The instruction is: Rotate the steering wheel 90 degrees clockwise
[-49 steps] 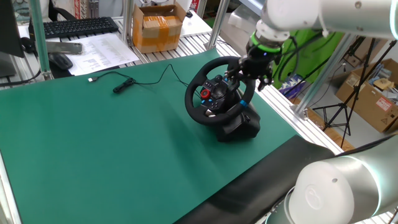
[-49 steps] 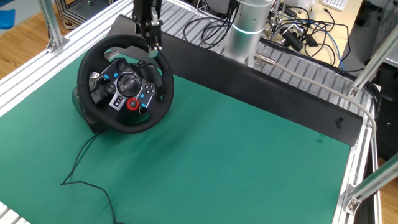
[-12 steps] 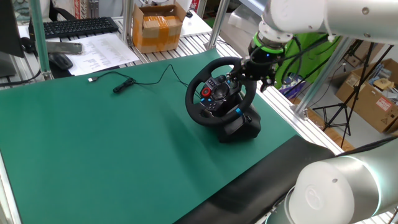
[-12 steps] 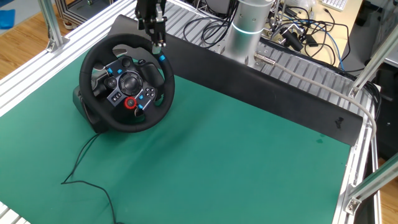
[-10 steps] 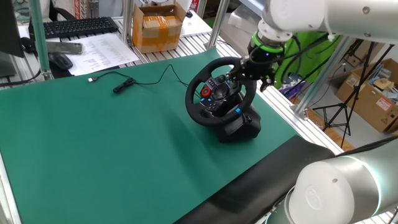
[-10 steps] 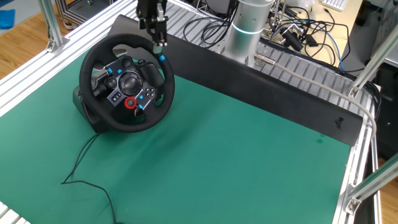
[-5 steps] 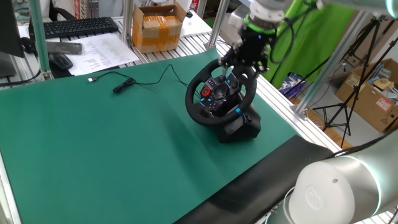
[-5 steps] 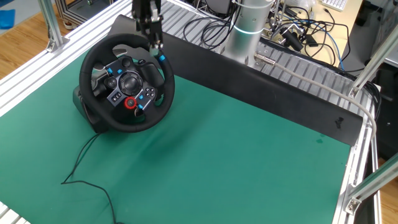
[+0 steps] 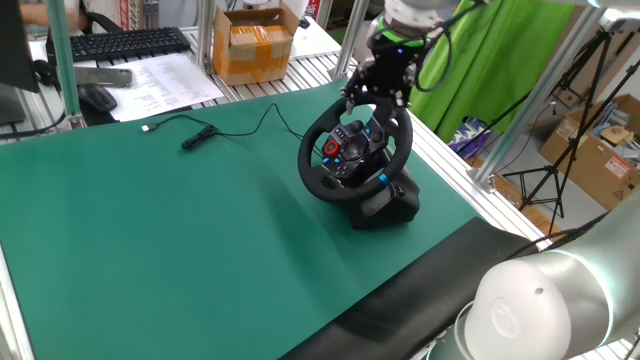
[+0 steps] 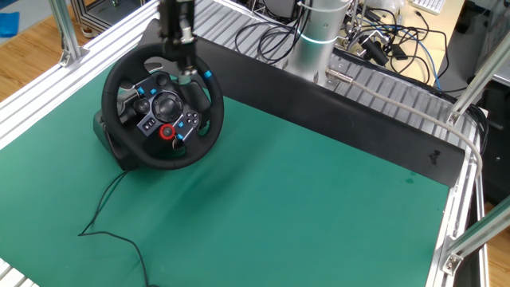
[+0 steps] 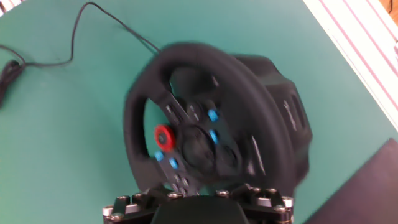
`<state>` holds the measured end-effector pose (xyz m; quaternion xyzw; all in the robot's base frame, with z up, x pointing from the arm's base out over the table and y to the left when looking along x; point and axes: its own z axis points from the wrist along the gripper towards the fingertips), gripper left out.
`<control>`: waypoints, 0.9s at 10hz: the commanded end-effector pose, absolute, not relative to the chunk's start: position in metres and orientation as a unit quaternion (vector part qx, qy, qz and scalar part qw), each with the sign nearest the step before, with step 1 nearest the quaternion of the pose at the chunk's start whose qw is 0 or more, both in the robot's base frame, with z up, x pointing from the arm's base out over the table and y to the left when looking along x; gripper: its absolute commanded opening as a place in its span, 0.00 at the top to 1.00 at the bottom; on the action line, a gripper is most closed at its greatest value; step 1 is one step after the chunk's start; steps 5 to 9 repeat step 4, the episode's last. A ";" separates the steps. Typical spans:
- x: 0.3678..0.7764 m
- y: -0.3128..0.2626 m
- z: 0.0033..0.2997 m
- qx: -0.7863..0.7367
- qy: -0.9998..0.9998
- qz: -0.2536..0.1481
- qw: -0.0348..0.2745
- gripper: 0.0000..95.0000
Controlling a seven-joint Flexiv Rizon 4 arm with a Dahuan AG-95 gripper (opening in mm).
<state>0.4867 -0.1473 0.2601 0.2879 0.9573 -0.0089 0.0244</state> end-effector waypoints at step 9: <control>0.486 -0.147 0.259 0.317 0.948 0.015 0.019 1.00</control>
